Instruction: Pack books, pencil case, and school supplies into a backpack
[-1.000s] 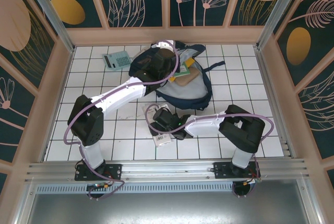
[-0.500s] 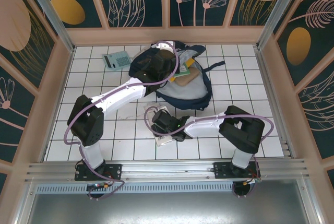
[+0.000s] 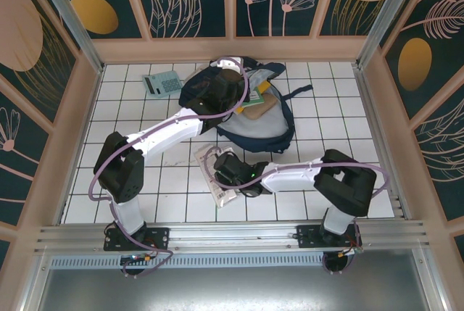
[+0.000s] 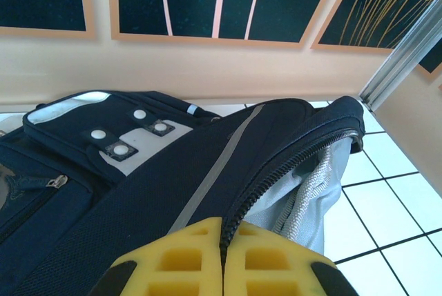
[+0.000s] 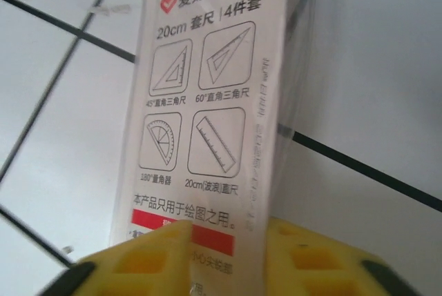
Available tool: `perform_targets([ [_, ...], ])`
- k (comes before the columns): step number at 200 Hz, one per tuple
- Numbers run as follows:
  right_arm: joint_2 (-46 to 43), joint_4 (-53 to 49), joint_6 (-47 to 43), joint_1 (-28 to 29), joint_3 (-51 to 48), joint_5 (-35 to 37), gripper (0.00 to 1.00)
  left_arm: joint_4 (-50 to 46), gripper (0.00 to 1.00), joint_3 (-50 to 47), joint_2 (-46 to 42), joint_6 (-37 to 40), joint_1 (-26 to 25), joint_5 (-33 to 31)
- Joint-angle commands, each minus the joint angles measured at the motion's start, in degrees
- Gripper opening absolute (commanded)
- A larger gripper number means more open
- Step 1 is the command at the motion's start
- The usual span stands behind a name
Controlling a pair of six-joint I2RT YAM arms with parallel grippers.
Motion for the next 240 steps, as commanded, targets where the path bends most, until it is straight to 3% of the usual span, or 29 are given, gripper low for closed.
perform_targets([
  [1,-2.3,1.2,1.1,-1.3,-2.8,-4.8,0.16,2.3,0.00,-0.5,-1.5,-0.9,1.4,-3.0],
  [11,-2.7,1.7,1.5,-2.0,-3.5,-5.5,0.14,2.3,0.00,-0.7,-1.5,-1.0,1.4,-3.0],
  [35,-4.6,2.7,2.2,-2.9,-5.1,-6.2,0.00,2.3,0.00,-0.8,-1.8,-1.0,1.4,-3.1],
  [108,-24.2,4.1,4.2,-9.0,-13.8,-8.9,0.00,2.5,0.00,-0.5,-2.3,-0.9,1.4,-3.9],
  [137,-35.6,2.7,5.9,-15.2,-17.7,-11.3,0.00,2.9,0.00,-0.6,-2.6,-1.8,1.4,-3.8],
  [170,-44.2,2.9,8.5,-26.4,-19.9,-16.1,0.00,4.2,0.00,-1.6,-3.2,-2.5,1.4,-2.9],
  [209,-43.5,12.2,15.5,-39.8,-21.7,-25.4,0.00,5.1,0.00,-2.6,-4.0,-3.0,1.4,-0.7],
  [240,-35.2,15.9,14.1,-42.8,-17.1,-31.7,0.00,6.3,0.00,-3.9,-5.0,-2.7,1.4,0.9],
])
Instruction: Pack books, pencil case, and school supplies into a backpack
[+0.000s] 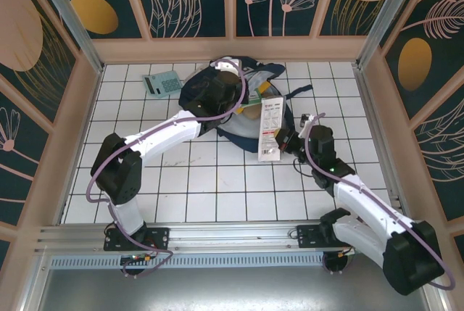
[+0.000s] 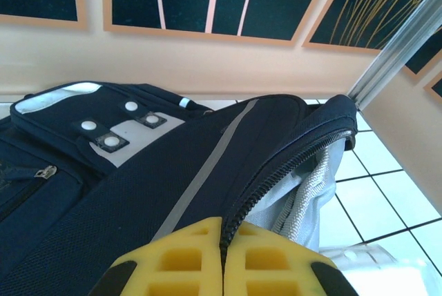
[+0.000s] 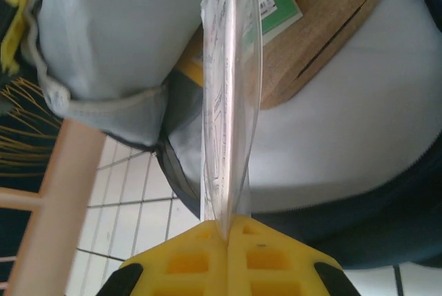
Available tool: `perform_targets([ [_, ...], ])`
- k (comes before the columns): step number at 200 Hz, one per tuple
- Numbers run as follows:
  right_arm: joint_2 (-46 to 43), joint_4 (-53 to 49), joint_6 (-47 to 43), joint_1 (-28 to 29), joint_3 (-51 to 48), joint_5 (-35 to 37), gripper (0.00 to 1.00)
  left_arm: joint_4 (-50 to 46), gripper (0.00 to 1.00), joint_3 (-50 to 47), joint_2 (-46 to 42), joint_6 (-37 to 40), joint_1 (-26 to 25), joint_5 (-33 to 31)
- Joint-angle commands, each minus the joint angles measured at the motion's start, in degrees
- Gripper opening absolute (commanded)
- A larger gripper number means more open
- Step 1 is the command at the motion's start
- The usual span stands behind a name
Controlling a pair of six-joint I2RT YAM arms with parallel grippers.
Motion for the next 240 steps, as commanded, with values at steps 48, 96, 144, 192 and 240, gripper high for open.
perform_targets([
  [48,14.1,2.9,-3.0,-1.4,12.0,-16.3,0.00,4.2,0.00,-1.2,-3.9,-0.1,1.4,-0.2],
  [96,25.3,3.4,-4.9,-1.3,17.9,-22.9,0.00,5.3,0.00,-2.2,-4.1,-0.3,1.4,1.4],
  [144,35.7,5.3,-6.0,0.3,25.7,-25.5,0.00,6.0,0.00,-3.7,-6.8,-0.2,1.4,3.5],
  [192,47.4,1.9,-8.6,1.1,36.2,-25.2,0.09,6.4,0.00,-5.0,-7.6,-0.5,1.4,4.1],
  [240,44.8,0.9,-9.9,1.0,33.9,-20.1,0.69,6.2,0.00,-5.8,-8.0,0.1,1.5,2.3],
])
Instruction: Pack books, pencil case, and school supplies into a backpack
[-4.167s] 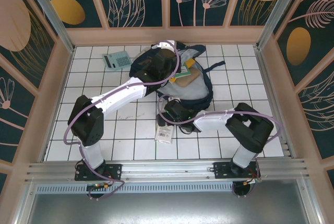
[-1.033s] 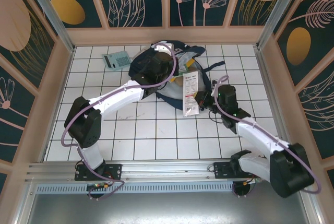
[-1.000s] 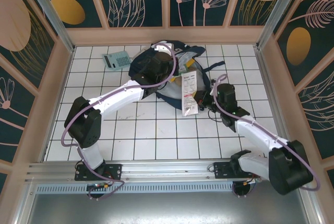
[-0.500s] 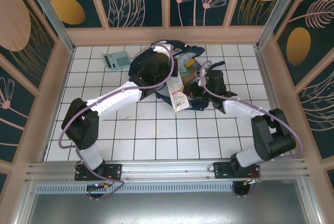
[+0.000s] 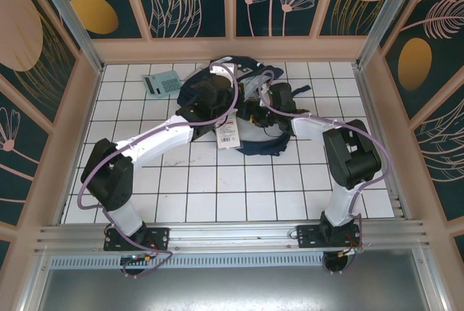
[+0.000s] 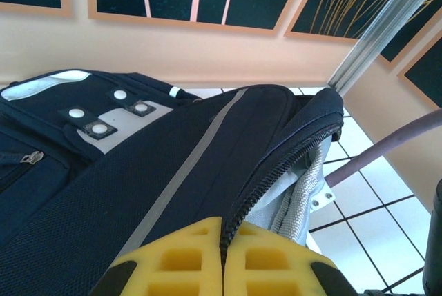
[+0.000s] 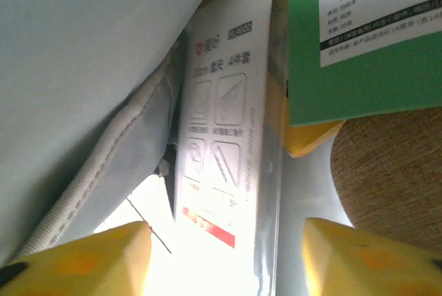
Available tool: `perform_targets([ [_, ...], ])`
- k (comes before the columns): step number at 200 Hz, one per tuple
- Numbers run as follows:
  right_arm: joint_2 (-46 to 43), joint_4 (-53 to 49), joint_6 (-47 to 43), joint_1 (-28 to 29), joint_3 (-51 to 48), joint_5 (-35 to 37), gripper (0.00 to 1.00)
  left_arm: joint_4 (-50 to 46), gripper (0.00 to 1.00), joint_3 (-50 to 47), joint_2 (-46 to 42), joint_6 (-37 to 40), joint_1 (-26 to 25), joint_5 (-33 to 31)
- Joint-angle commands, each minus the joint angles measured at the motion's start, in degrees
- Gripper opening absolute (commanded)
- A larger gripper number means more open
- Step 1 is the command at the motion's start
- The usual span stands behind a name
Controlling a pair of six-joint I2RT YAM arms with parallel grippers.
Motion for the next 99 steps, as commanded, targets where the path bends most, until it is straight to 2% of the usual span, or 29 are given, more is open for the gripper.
perform_targets([
  [1,-4.2,0.1,-2.1,0.3,-1.2,3.3,0.69,4.5,0.00,0.0,-3.4,0.0,0.7,-2.3],
  [27,-10.1,-2.1,-3.6,0.5,-5.2,9.0,0.74,4.6,0.00,0.1,-3.2,0.3,0.7,-3.1],
  [54,-16.2,-2.5,-3.0,1.2,-10.8,10.7,0.74,4.4,0.00,0.3,-2.9,0.3,0.6,-3.4],
  [80,-21.2,-3.1,-4.3,7.9,-15.9,15.4,0.65,4.4,0.00,0.5,-2.7,0.2,0.6,-3.6],
  [99,-24.2,-2.3,-3.2,13.1,-19.5,19.4,0.64,4.3,0.00,0.5,-2.6,0.2,0.6,-3.8],
])
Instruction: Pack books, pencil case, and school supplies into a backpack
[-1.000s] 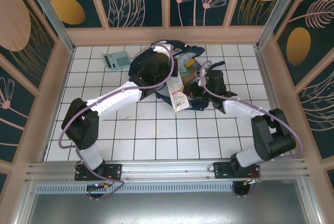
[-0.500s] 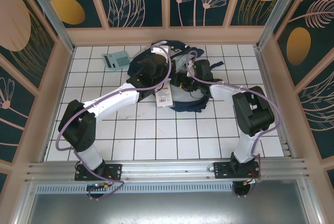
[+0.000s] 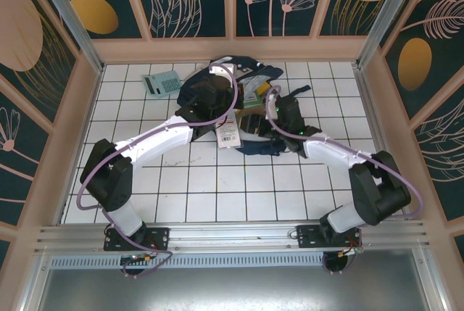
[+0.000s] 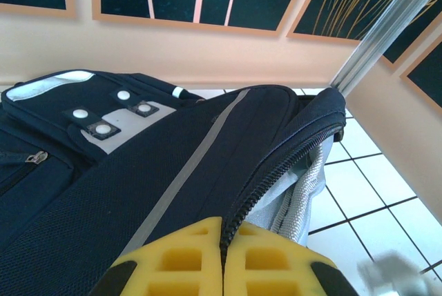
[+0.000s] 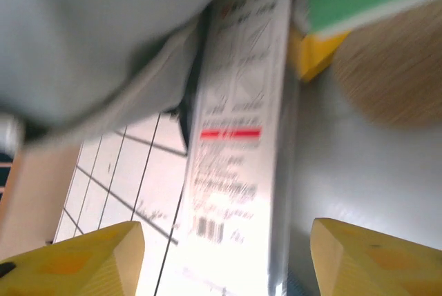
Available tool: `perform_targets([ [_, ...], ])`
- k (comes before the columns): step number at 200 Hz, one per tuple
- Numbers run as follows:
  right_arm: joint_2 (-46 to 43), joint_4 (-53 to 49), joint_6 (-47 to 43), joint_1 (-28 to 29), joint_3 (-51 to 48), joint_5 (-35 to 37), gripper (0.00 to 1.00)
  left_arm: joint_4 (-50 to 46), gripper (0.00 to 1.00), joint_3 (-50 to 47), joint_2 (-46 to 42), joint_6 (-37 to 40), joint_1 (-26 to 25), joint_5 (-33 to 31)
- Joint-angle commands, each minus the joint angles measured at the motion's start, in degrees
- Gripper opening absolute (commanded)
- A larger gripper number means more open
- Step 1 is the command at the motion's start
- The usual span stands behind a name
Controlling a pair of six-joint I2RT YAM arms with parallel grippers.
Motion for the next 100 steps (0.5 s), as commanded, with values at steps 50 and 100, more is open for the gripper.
perform_targets([
  [50,-3.8,5.5,5.5,15.0,-10.5,10.8,0.68,4.1,0.00,0.7,-2.4,0.2,0.7,-4.1],
  [100,5.7,13.4,7.7,18.8,-7.2,11.9,0.71,3.9,0.00,0.8,-2.5,-0.2,0.7,-3.8],
])
